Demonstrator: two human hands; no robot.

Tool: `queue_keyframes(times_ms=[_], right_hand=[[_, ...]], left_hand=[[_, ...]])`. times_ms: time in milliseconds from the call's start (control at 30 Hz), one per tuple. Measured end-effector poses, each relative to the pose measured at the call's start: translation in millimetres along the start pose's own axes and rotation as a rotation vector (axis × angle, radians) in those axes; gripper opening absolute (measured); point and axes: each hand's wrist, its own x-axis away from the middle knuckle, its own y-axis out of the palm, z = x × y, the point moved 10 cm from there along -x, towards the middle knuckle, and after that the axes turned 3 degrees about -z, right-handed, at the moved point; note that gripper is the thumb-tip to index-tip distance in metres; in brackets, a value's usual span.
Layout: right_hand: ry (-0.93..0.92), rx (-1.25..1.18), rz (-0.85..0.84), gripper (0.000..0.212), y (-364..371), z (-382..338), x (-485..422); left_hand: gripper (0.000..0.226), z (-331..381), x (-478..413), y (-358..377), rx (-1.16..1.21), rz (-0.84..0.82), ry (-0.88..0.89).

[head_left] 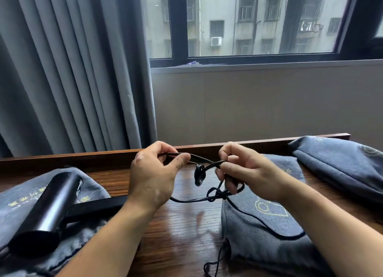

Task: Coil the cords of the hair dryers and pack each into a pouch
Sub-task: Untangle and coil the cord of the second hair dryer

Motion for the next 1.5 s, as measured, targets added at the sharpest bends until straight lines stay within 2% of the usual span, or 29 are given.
queue_keyframes(times_ms=[267, 333, 367, 433, 500, 567, 633, 667, 733, 833, 933, 1033, 1133, 1200, 1333, 1400, 1500], right_hand=[[0.058, 0.233, 0.005, 0.015, -0.8, 7.2, -2.3], [0.059, 0.225, 0.007, 0.015, -0.9, 7.6, -2.2], [0.058, 0.224, 0.013, 0.014, -1.8, 8.1, -2.0], [0.057, 0.225, 0.029, 0.014, -4.0, 9.4, -1.6], [0.048, 0.209, 0.035, 0.014, -4.3, 10.2, -2.0], [0.045, 0.182, 0.021, 0.017, -0.4, 9.4, -2.6], [0.029, 0.161, 0.007, 0.018, 4.9, 6.3, -2.5], [0.020, 0.148, 0.009, 0.017, 5.4, 5.0, -2.2], [0.009, 0.122, 0.016, 0.013, 2.9, 3.6, -0.3], [-0.003, 0.101, -0.007, 0.010, 4.0, 0.3, 0.4], [0.041, 0.140, -0.011, 0.013, 7.5, 3.0, -1.5], [0.058, 0.169, 0.014, 0.013, 4.4, 7.1, -2.7], [0.081, 0.153, 0.053, 0.014, -4.5, 10.3, -1.4], [0.058, 0.089, 0.079, 0.015, -10.5, 8.4, -0.8], [0.049, 0.034, 0.108, 0.020, -11.6, 6.1, -3.2], [0.060, 0.046, 0.124, 0.017, -10.8, 8.9, -3.6], [0.053, 0.023, 0.125, 0.012, -6.4, 8.7, -4.3]], left_hand=[[0.028, -26.3, -5.0, -18.7, -0.027, 0.236, -0.114], [0.028, -29.0, -8.4, -23.8, -0.047, 0.235, -0.123], [0.028, -30.8, -10.6, -21.2, -0.117, 0.183, -0.125], [0.023, -26.6, -10.2, -7.0, -0.420, 0.030, -0.073], [0.005, -8.7, -5.4, 6.2, -0.590, -0.040, 0.105], [0.032, 18.6, 7.5, 28.7, -0.487, -0.162, 0.365], [0.038, 42.4, 26.2, 52.6, -0.314, -0.360, 0.548], [0.037, 48.1, 34.4, 60.8, -0.264, -0.442, 0.571], [0.033, 49.4, 37.5, 64.1, -0.203, -0.474, 0.571], [0.025, 44.5, 29.9, 58.0, -0.166, -0.450, 0.513], [0.021, 40.7, 18.8, 43.6, -0.161, -0.343, 0.448], [0.021, 34.0, 9.6, 22.1, -0.143, -0.148, 0.366], [0.020, 10.3, -4.9, -12.3, -0.135, 0.104, 0.171], [0.020, -5.4, -11.1, -26.8, -0.188, 0.188, 0.096], [0.024, -27.7, -15.2, -4.2, -0.625, 0.008, 0.033], [0.020, -11.7, -6.7, 12.0, -0.703, -0.065, 0.159], [0.041, 30.4, 16.0, 42.2, -0.613, -0.232, 0.478]])
